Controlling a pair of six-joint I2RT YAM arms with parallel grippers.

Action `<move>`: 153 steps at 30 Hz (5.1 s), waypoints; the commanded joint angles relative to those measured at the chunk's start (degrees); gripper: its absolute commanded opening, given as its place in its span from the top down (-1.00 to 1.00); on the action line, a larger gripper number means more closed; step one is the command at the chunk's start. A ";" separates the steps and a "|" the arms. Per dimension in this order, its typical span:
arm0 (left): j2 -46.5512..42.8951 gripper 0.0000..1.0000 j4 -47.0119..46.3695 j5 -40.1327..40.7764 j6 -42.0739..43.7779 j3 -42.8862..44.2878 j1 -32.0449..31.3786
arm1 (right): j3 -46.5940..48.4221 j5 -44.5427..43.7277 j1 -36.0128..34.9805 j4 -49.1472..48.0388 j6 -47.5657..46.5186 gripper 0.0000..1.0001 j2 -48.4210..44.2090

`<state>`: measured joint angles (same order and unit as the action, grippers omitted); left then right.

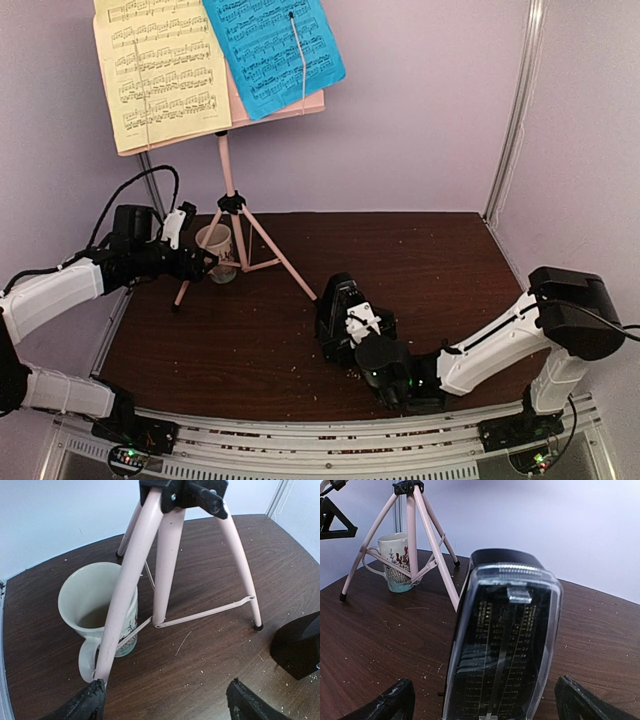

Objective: Pack up the instrument practice props

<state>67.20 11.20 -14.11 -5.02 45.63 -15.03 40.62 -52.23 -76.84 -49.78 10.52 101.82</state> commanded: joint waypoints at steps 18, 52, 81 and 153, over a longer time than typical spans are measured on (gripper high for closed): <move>-5.97 -0.74 -3.11 4.37 1.16 -2.04 0.29 | -13.54 13.64 0.22 22.30 8.34 -1.00 -36.70; 9.05 -0.83 -5.80 0.55 -6.06 15.94 -37.35 | -23.73 62.23 56.08 14.52 17.09 -1.00 -37.77; 29.96 -0.85 -7.91 1.14 1.82 28.47 -41.75 | -27.97 63.59 56.27 9.43 17.10 -1.00 -39.00; 24.93 -0.70 -2.61 31.34 -19.75 26.23 -53.09 | -28.37 59.47 56.29 12.93 16.01 -1.00 -42.61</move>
<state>96.42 10.63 18.13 -24.05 72.47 -67.94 12.71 9.26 -20.86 -37.82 27.16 60.25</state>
